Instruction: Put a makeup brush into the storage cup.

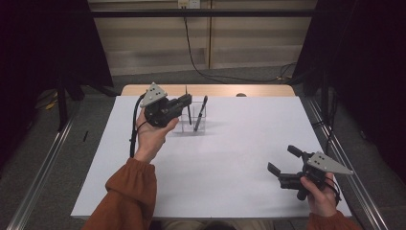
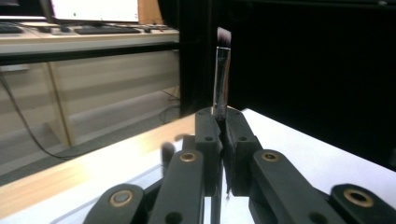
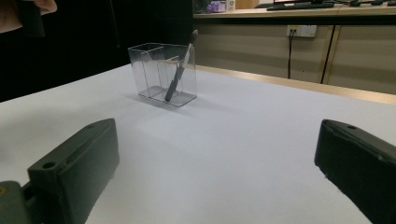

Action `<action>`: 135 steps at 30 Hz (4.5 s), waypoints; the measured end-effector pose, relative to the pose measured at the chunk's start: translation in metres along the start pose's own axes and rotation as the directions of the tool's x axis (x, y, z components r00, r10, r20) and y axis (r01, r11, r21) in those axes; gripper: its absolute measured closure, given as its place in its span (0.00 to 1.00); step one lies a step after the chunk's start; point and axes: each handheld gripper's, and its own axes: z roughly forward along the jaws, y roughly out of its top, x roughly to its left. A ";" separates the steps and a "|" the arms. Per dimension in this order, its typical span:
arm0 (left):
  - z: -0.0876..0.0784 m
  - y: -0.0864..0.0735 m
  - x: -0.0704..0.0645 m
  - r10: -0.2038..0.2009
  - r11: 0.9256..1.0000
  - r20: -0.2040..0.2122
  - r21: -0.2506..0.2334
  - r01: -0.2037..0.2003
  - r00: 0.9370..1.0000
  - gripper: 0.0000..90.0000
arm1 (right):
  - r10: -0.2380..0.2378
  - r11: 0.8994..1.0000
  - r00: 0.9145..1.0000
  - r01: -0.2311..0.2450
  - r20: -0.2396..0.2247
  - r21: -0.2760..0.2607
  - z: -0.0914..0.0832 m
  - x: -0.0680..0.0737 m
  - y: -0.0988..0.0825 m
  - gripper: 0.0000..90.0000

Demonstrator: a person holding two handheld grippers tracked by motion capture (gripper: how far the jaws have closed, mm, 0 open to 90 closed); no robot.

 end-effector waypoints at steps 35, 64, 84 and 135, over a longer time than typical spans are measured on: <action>0.064 -0.008 0.019 -0.015 0.998 -0.057 0.054 0.018 0.998 0.95 | 0.000 1.000 1.000 0.000 -0.025 -0.004 0.001 0.001 -0.001 0.00; 0.079 -0.039 0.025 -0.011 0.991 -0.059 0.130 0.019 0.998 0.95 | -0.001 1.000 1.000 0.001 -0.024 -0.002 0.001 0.001 -0.002 0.00; 0.082 -0.052 0.027 -0.008 0.985 -0.047 0.170 0.016 0.999 0.95 | 0.005 1.000 1.000 -0.005 -0.021 -0.001 0.001 0.002 -0.002 0.00; 0.042 -0.038 0.036 -0.011 0.994 -0.067 0.110 0.018 0.998 0.04 | 0.003 1.000 1.000 -0.003 -0.018 0.001 0.004 0.000 -0.003 0.00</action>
